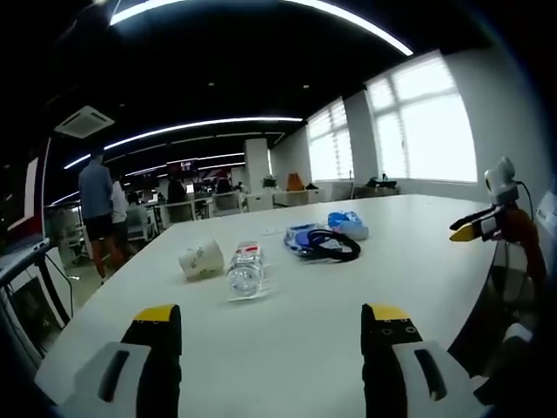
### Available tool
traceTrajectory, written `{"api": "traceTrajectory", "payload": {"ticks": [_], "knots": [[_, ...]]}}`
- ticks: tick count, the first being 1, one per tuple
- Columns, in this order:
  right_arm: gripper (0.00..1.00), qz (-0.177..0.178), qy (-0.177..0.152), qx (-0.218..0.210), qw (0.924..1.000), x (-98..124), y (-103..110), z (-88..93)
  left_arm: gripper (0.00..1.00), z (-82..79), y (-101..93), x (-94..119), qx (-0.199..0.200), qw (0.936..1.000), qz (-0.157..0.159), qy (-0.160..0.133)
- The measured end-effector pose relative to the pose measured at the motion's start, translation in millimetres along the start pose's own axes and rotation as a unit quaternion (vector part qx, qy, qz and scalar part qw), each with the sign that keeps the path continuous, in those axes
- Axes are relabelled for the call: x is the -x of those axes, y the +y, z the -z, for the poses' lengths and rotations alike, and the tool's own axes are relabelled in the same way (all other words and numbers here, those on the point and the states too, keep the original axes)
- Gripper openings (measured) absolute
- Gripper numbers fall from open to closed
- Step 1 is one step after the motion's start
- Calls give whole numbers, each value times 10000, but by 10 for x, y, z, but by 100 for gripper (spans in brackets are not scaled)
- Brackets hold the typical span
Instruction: Arrange the tabletop items into an orderly group along one side of the table until the central work area is clear of visible clutter.
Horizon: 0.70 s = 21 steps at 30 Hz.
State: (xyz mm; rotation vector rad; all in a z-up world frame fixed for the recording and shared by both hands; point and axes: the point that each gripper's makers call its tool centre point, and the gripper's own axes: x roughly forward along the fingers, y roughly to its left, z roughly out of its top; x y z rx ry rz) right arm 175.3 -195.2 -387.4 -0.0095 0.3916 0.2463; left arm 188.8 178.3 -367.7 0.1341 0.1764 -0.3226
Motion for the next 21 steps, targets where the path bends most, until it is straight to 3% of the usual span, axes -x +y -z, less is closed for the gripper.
{"api": "traceTrajectory", "payload": {"ticks": [21], "knots": [[66, -182, 44, 157, 9997, -139, 113, -76, 83, 1, -34, -44, -98, 9999, 43, 43]]}}
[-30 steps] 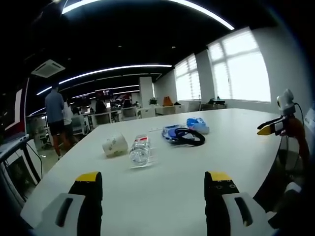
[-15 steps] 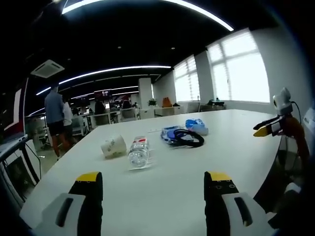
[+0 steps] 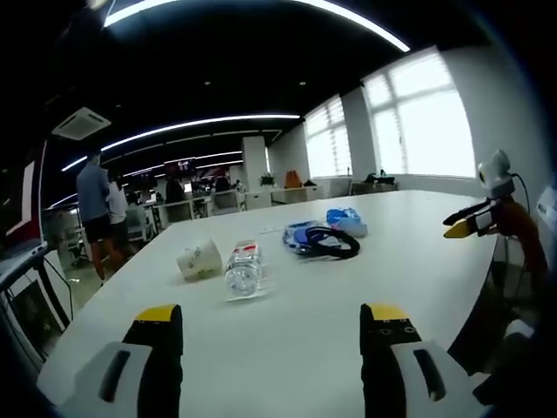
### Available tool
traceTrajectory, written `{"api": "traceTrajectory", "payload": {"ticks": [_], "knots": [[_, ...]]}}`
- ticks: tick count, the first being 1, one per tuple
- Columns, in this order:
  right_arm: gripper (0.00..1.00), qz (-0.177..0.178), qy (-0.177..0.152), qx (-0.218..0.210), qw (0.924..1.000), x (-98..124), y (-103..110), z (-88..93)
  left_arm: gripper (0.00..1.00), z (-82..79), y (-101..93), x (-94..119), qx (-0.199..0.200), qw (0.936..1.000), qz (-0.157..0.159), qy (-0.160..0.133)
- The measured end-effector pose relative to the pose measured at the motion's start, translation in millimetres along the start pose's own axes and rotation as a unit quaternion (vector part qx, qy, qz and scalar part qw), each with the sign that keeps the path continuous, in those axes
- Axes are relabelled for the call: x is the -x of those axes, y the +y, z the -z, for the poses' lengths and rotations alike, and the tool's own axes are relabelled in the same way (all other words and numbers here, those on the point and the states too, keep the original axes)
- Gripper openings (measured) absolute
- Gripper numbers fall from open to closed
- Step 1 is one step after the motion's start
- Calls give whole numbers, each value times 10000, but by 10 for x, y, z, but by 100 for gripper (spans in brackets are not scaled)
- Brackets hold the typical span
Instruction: Arrange the tabletop items into an orderly group along one side of the table until the central work area is clear of visible clutter.
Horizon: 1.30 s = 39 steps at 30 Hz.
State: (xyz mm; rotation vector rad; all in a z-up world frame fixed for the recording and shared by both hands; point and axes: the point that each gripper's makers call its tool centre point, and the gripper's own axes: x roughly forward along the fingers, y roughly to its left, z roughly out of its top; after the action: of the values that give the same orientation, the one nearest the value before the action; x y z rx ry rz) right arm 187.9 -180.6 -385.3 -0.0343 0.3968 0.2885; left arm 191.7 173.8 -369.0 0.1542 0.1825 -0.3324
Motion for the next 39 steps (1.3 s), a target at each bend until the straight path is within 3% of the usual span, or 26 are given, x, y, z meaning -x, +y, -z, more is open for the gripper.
{"api": "traceTrajectory", "payload": {"ticks": [39], "knots": [[64, -285, 125, 228, 9993, -161, 175, -50, 81, -34, -67, -135, -51, 9999, 115, 60]]}}
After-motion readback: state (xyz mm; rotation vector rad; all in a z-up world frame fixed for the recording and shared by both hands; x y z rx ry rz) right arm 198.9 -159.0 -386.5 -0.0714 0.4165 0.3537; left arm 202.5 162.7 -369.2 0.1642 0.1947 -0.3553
